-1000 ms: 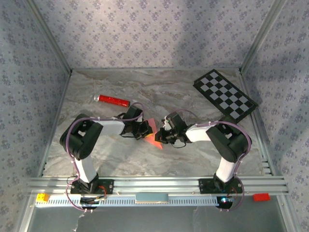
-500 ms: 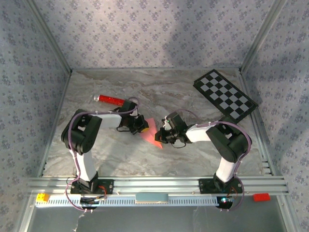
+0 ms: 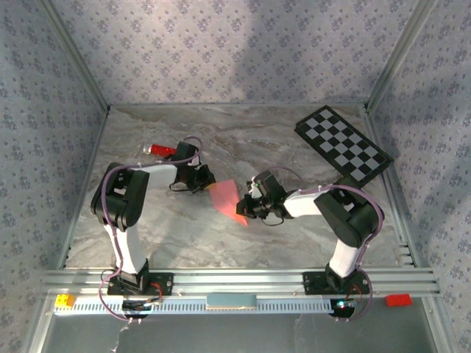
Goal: Fold a paper plane with a square sheet of paper (pick it up from the middle)
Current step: Fourth fold the wing at the center of the table.
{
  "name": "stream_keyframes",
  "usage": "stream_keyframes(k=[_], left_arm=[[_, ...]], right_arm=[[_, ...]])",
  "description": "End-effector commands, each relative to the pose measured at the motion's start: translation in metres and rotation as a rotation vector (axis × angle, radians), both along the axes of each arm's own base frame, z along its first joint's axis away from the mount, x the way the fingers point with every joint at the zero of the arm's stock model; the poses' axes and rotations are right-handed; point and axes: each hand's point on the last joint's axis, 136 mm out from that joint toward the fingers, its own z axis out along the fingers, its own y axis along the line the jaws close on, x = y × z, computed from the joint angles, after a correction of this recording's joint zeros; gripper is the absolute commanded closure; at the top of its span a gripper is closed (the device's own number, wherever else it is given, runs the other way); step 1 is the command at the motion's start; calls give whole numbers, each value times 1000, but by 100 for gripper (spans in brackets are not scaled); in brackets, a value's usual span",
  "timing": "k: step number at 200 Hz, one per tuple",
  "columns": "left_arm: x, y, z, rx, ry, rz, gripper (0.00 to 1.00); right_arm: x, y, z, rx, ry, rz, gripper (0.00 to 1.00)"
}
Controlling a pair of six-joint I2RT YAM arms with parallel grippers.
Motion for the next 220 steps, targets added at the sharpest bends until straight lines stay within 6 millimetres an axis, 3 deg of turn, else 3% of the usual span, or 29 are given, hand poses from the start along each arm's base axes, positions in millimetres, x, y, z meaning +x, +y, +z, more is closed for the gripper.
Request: stream_keyframes(k=[1, 25, 70, 104, 130, 154, 196, 220], left_arm=[[10, 14, 0, 83, -29, 8, 90], [8, 10, 6, 63, -33, -3, 89], [1, -3, 47, 47, -119, -26, 86], [-14, -18, 55, 40, -141, -51, 84], [-28, -40, 47, -1, -129, -106, 85], [-39, -54, 27, -9, -98, -146, 89], [-49, -40, -17, 52, -14, -107, 92], [-55, -33, -27, 73, 12, -101, 93]], right_arm=[[-49, -47, -59, -228, 201, -5, 100], [-48, -46, -58, -225, 198, -6, 100], [-45, -44, -56, -217, 195, -9, 100], [-43, -44, -55, -218, 192, -12, 100], [-43, -44, -55, -220, 193, -14, 100], [-44, -45, -57, -228, 199, -15, 100], [-41, -42, -50, -210, 186, -10, 100], [-31, -30, -25, -158, 129, 19, 100]])
